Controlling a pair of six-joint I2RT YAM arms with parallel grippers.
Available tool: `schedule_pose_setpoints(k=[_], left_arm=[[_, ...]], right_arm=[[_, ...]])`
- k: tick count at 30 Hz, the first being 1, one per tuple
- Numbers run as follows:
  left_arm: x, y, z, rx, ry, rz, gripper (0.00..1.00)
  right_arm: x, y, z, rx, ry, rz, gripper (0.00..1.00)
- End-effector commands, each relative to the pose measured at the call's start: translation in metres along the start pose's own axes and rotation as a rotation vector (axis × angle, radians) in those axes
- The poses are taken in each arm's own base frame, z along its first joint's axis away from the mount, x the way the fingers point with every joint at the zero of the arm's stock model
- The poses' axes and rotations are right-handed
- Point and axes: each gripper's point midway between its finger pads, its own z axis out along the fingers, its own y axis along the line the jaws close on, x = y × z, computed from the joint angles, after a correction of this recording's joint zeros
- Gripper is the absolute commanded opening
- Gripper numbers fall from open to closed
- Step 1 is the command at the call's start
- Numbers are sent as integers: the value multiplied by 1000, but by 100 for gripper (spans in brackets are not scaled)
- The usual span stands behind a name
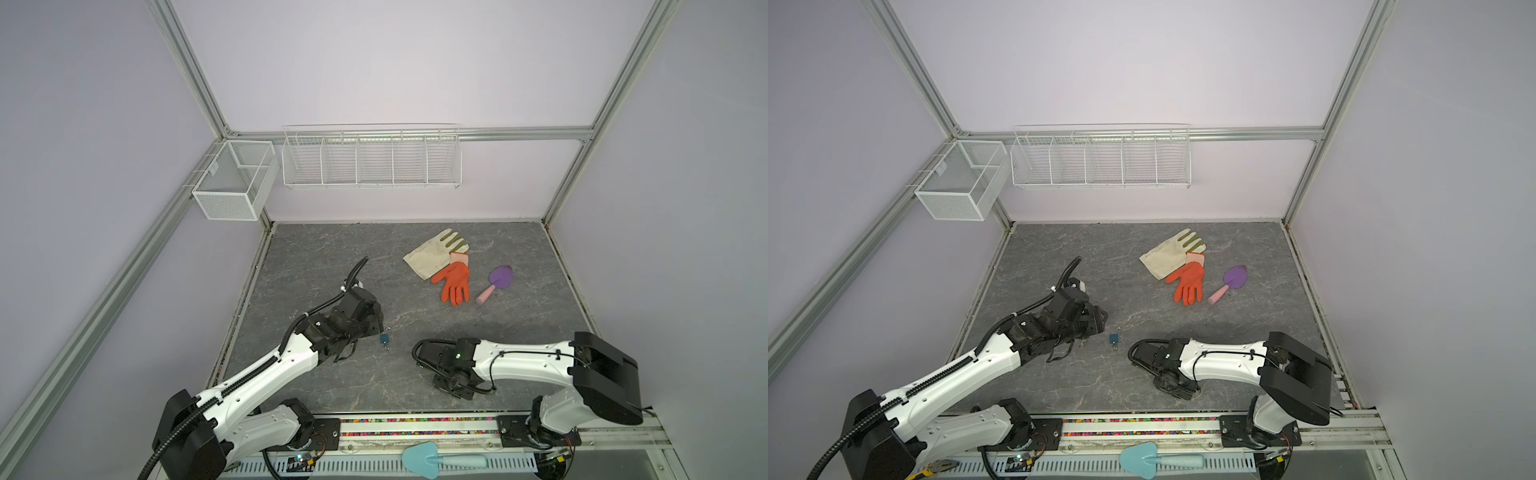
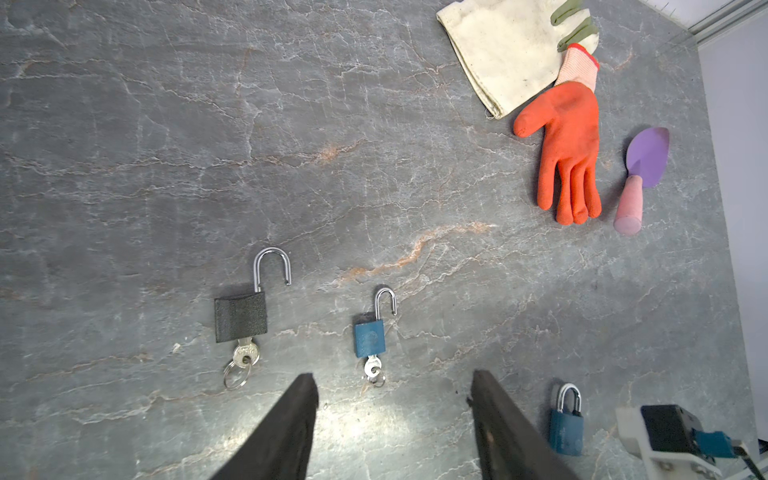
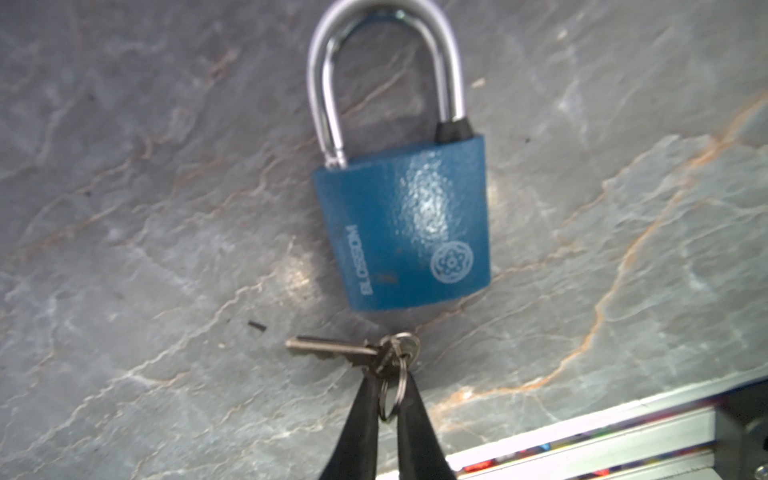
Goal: Unlock with the key
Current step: 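Lift the silver key off the table with the right gripper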
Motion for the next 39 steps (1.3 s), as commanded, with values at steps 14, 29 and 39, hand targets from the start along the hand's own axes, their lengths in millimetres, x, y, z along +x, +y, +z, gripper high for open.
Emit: schedule_pose_setpoints(k=[14, 29, 39], left_arm=[[5, -1, -2, 15, 30, -83, 60], [28, -54, -5, 460, 153, -592, 65], [35, -60, 3, 511, 215, -803, 67]], right_arm=[[-12, -1, -12, -92, 19, -165, 6], [-29, 34, -49, -390, -44, -350, 6], [-39, 57, -73, -473, -116, -431, 6]])
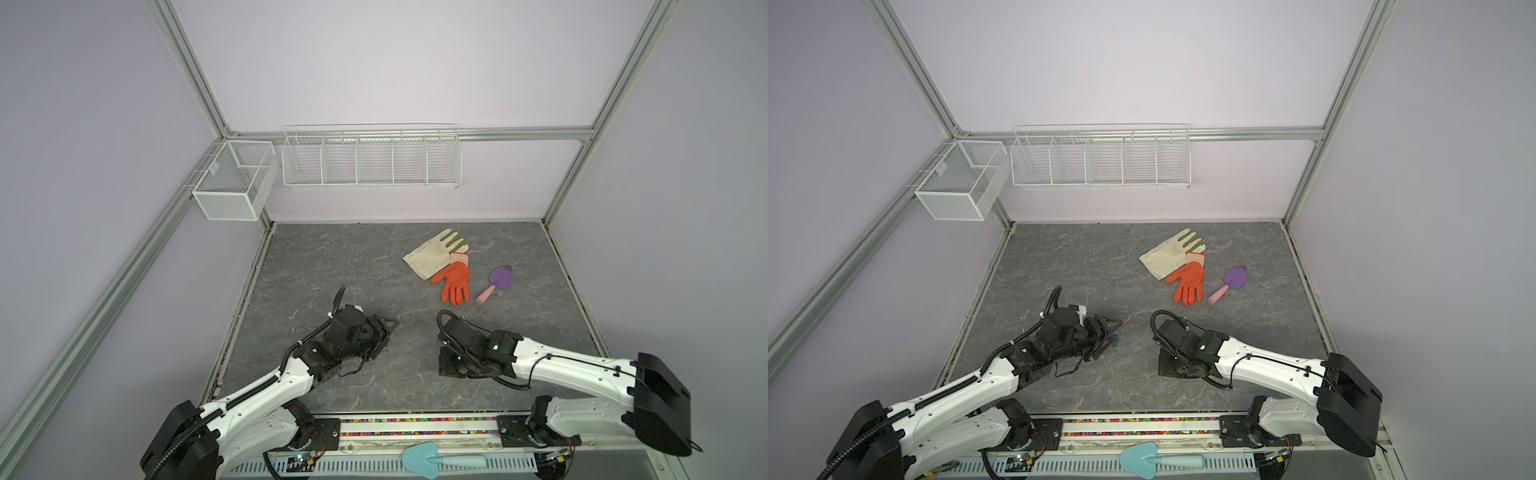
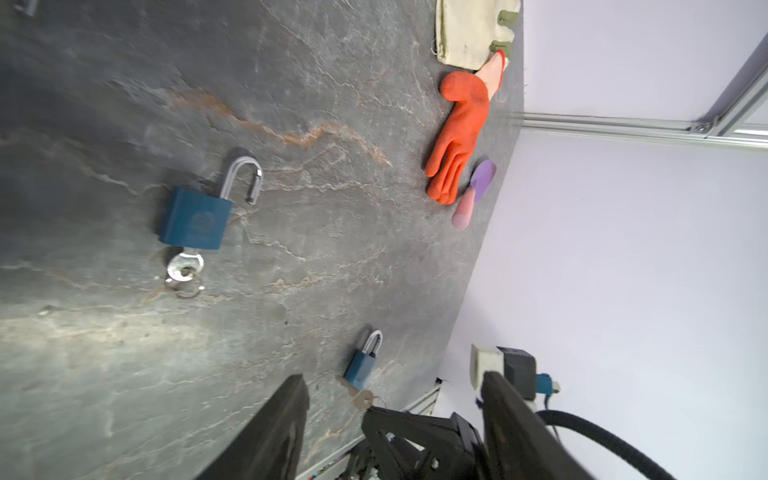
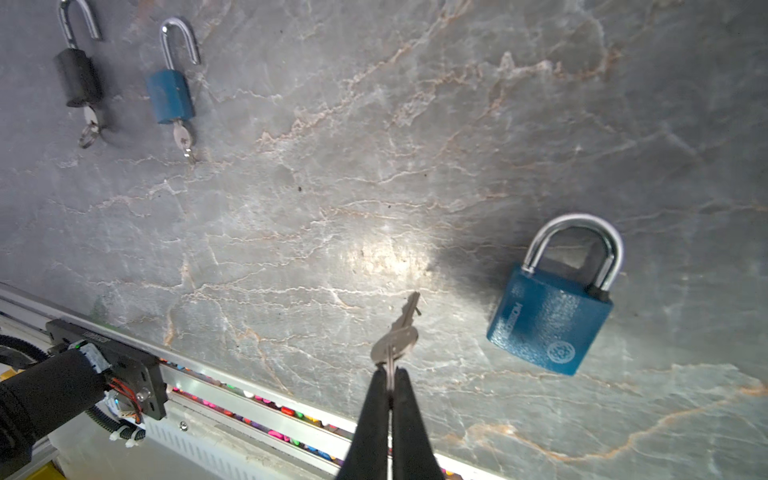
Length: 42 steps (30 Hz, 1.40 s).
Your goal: Unlock with the key
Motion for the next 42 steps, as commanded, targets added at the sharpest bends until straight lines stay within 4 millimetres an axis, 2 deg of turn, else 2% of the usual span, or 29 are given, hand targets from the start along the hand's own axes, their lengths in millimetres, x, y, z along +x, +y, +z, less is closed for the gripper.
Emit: schedule_pose_setpoints(k=[1, 7, 8, 14, 20, 23, 27, 35, 39, 42], left_arm=[[5, -21, 1, 96, 28, -128, 67], [4, -42, 3, 175, 44, -247, 68], [4, -47, 3, 187, 48, -263, 68], [3, -73, 7, 265, 78, -343, 68], [-3, -100, -3, 362, 63, -408, 68], [-7, -112, -10, 413, 56, -437, 68], [-2, -119, -11, 417, 92, -442, 67], [-1, -122, -14, 419, 99, -460, 65], [-1, -116, -13, 399, 96, -465, 65], [-2, -118, -14, 418, 97, -479, 62]], right_arm=[[-20, 22, -16, -67, -75, -59, 6], [-47, 52, -37, -135, -173, -127, 6], [-58, 69, -50, -179, -215, -145, 6], [-91, 114, -83, -261, -332, -212, 6], [-102, 144, -98, -343, -370, -255, 6], [-104, 149, -101, -354, -379, -266, 6], [-104, 155, -104, -380, -382, -282, 6], [-105, 158, -106, -388, -396, -298, 6], [-111, 163, -113, -389, -416, -314, 6], [-107, 165, -106, -391, -390, -323, 6]])
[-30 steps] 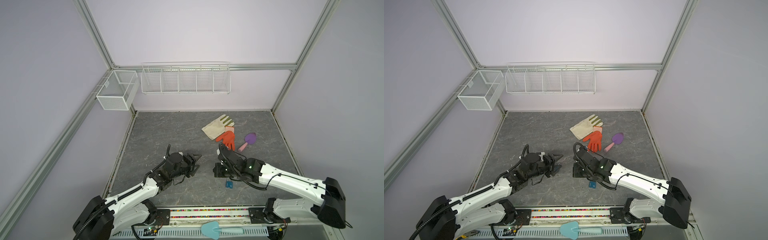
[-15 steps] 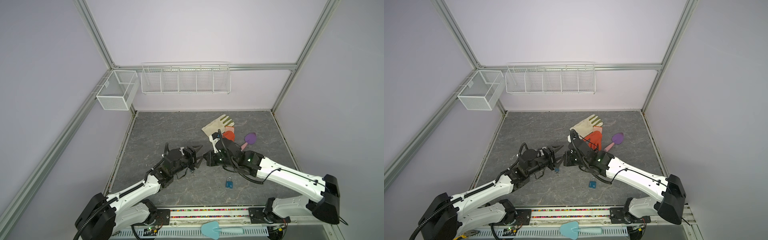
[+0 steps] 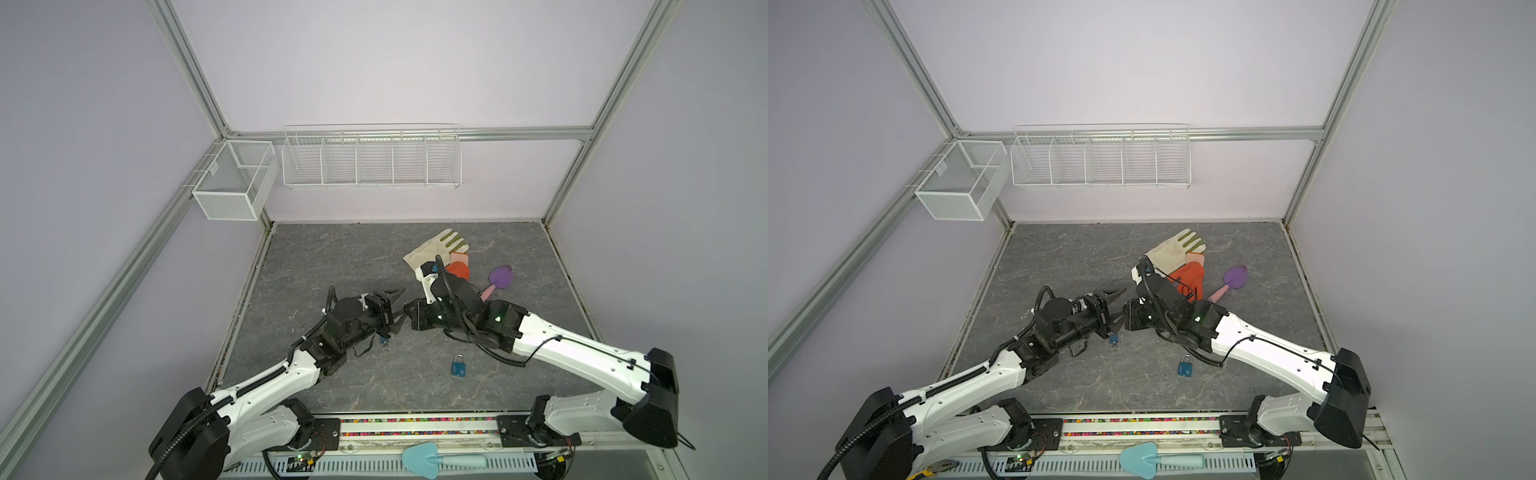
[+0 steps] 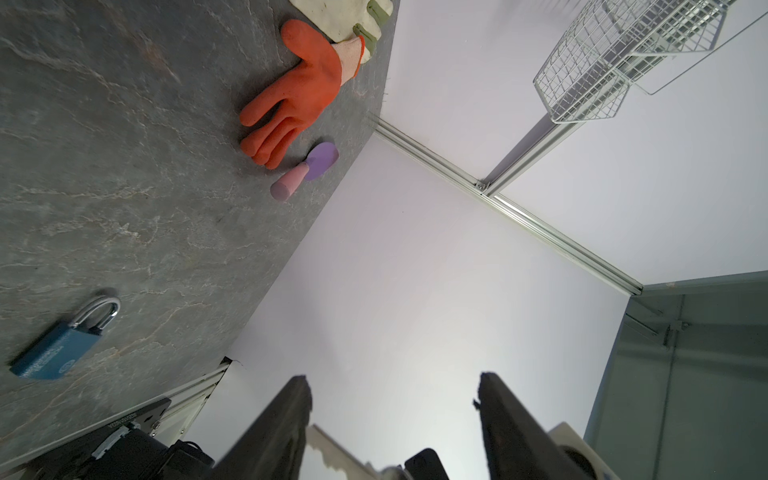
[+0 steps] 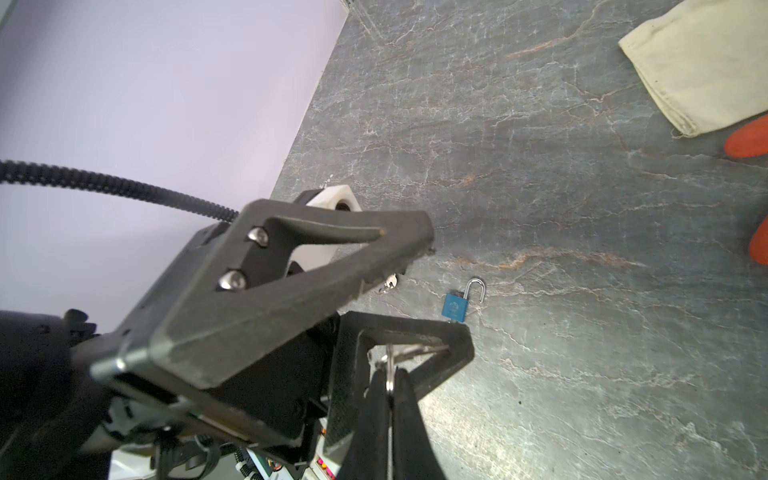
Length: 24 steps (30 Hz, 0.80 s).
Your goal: Unlock with the key
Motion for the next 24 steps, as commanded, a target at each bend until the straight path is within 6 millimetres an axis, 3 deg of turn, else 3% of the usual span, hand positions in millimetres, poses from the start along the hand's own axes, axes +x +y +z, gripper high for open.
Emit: schedule_pose_setpoints(k=[1, 15, 24], left_arm=[[12, -18, -2, 49, 33, -42, 61], [-5, -6, -2, 61, -18, -68, 35], [-11, 0, -5, 48, -48, -66, 25]], right_arm=[[-3, 6, 4, -23, 8, -19, 6], [9, -4, -2, -4, 28, 11, 6], [7, -4, -5, -4, 14, 11, 6]])
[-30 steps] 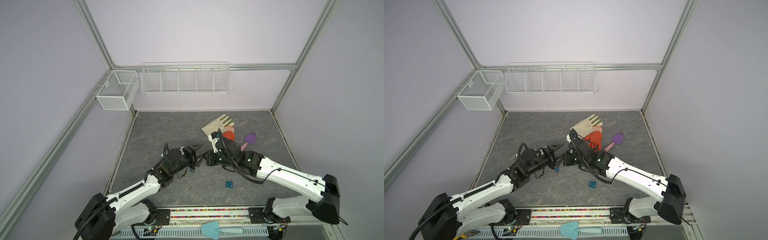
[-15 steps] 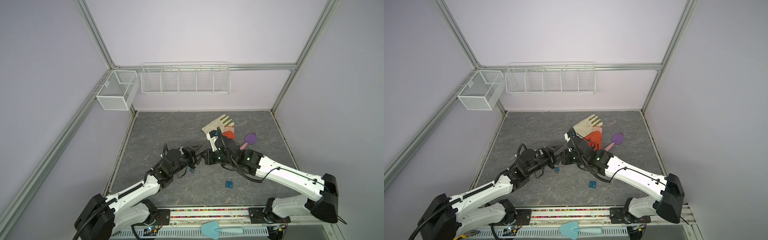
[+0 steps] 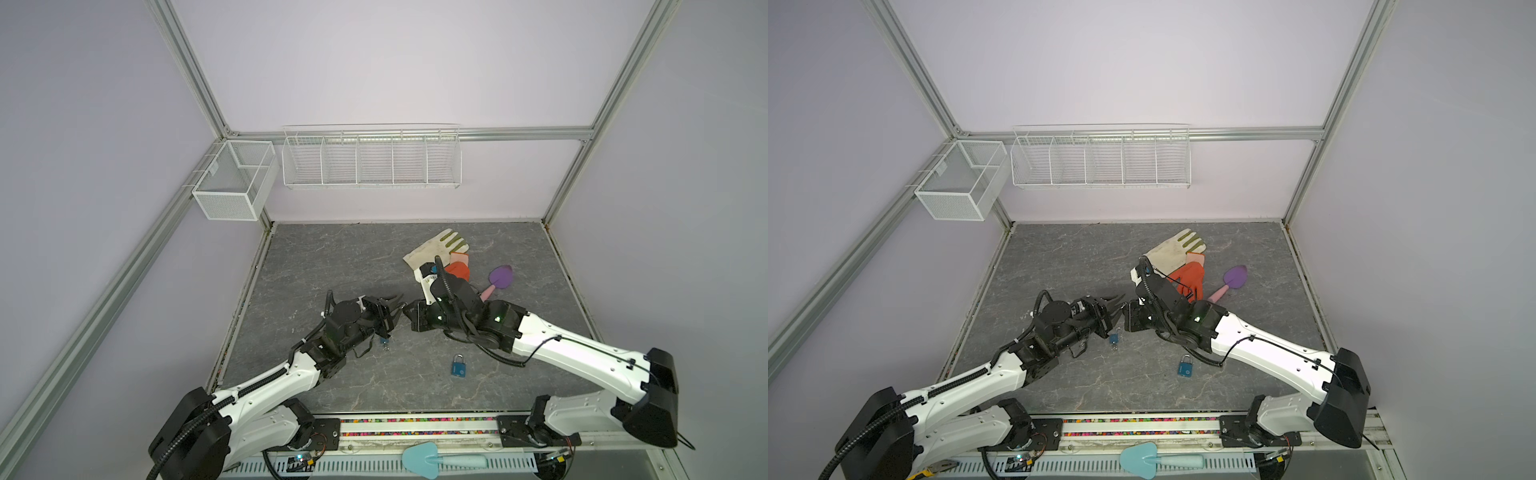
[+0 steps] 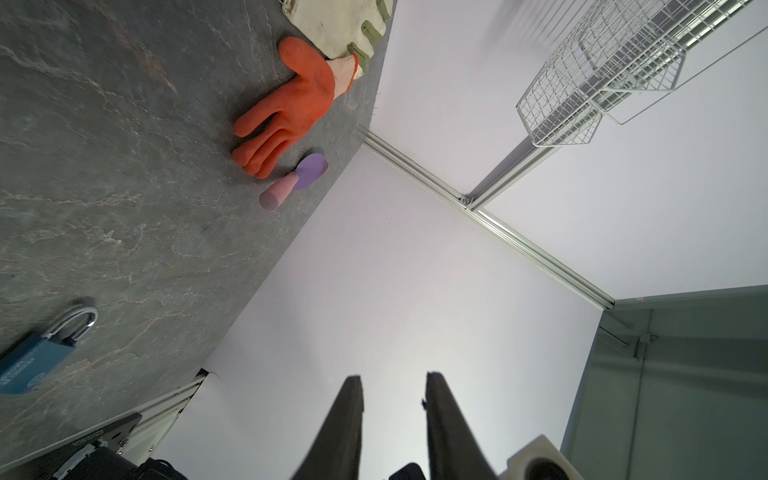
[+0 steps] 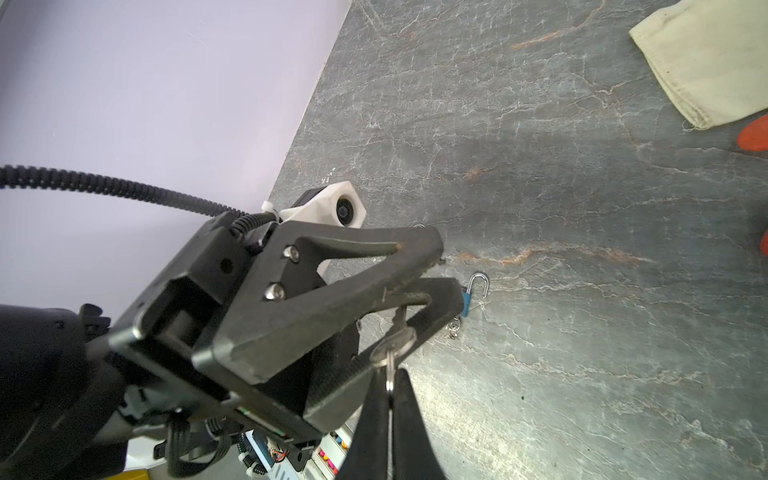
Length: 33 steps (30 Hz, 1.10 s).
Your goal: Unlock with the key
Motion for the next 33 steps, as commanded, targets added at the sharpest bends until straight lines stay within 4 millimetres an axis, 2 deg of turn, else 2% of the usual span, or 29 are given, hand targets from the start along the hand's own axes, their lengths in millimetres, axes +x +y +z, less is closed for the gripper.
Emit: schedule_pose_setpoints(k=[1, 11, 15, 17, 21, 24, 27, 29, 33], left_arm=[[-1, 1, -3, 5, -10, -23, 23], [-9, 5, -5, 3, -40, -25, 13], [-8, 2, -4, 6, -44, -16, 7], [-8, 1, -3, 11, -46, -6, 0], [-10, -10, -2, 32, -71, 57, 0], [-10, -27, -2, 59, -102, 180, 0], [-5, -51, -1, 108, -112, 345, 0], [6, -69, 2, 150, -99, 452, 0], [42, -102, 12, 225, 7, 668, 0]], right_arm=[[1, -2, -6, -1, -9, 11, 6], [4, -2, -9, -8, -1, 9, 6], [5, -1, -9, -18, 4, 11, 6], [4, 1, -11, -27, 1, 10, 6], [4, 3, -16, -39, 1, 8, 8], [1, 4, -26, -62, -8, 21, 21], [-6, 11, -42, -157, -39, 55, 47], [-12, 15, -51, -229, -45, 85, 52], [-33, 26, -74, -402, -80, 143, 59]])
